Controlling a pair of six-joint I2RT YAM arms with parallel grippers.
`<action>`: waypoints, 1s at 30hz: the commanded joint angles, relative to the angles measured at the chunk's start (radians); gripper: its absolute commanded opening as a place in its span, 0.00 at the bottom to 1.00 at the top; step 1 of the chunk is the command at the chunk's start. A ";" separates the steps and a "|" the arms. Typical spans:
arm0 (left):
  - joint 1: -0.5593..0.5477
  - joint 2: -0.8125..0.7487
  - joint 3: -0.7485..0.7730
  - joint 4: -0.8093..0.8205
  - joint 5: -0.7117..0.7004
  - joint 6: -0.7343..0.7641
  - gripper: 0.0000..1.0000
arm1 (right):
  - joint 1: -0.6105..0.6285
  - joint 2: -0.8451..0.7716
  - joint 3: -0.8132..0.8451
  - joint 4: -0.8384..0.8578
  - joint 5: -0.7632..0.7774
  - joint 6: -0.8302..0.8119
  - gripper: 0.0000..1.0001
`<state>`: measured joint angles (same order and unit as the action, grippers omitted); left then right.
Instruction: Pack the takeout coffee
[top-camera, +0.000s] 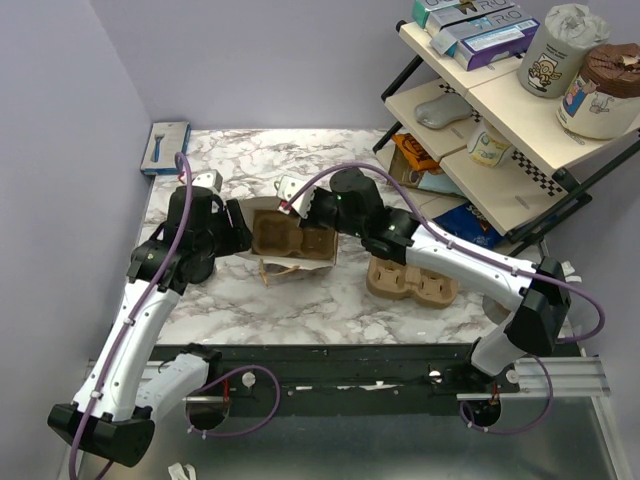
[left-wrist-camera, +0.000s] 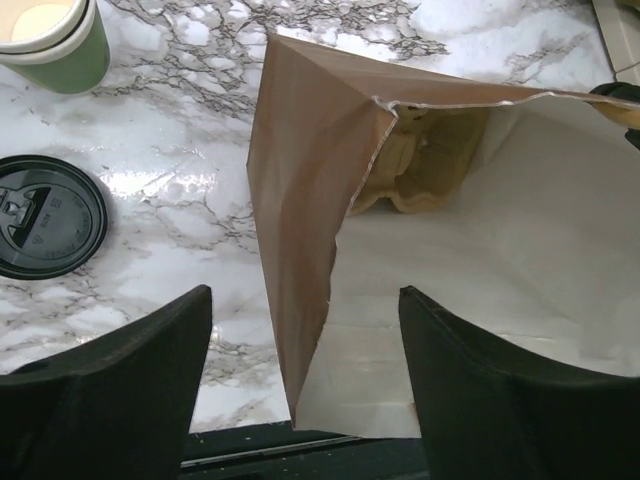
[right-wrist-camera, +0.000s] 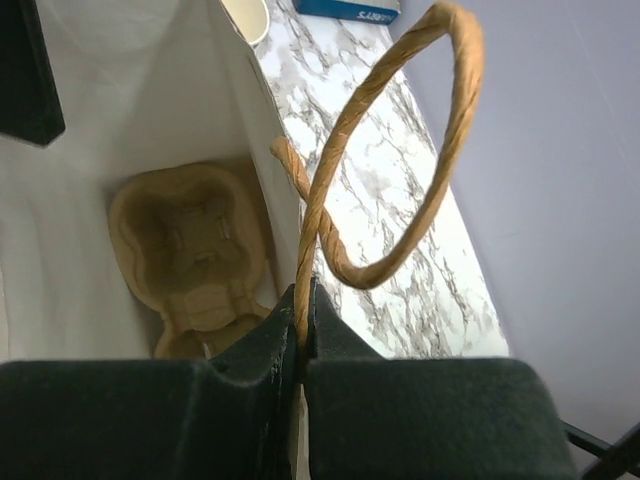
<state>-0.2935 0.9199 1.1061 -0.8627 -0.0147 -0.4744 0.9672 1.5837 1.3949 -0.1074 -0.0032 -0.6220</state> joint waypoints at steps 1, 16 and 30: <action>0.005 0.016 0.008 0.004 -0.021 0.022 0.53 | -0.024 -0.030 0.041 -0.014 -0.133 0.018 0.12; 0.016 0.292 0.371 -0.289 0.044 -0.093 0.00 | -0.048 0.006 0.346 -0.115 0.100 0.471 1.00; 0.001 0.373 0.644 -0.222 -0.060 0.065 0.00 | -0.169 -0.040 0.276 -0.480 0.204 1.013 1.00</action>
<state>-0.2817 1.2533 1.5909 -1.1099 -0.0296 -0.5114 0.8707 1.5787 1.7676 -0.4702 0.2195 0.1822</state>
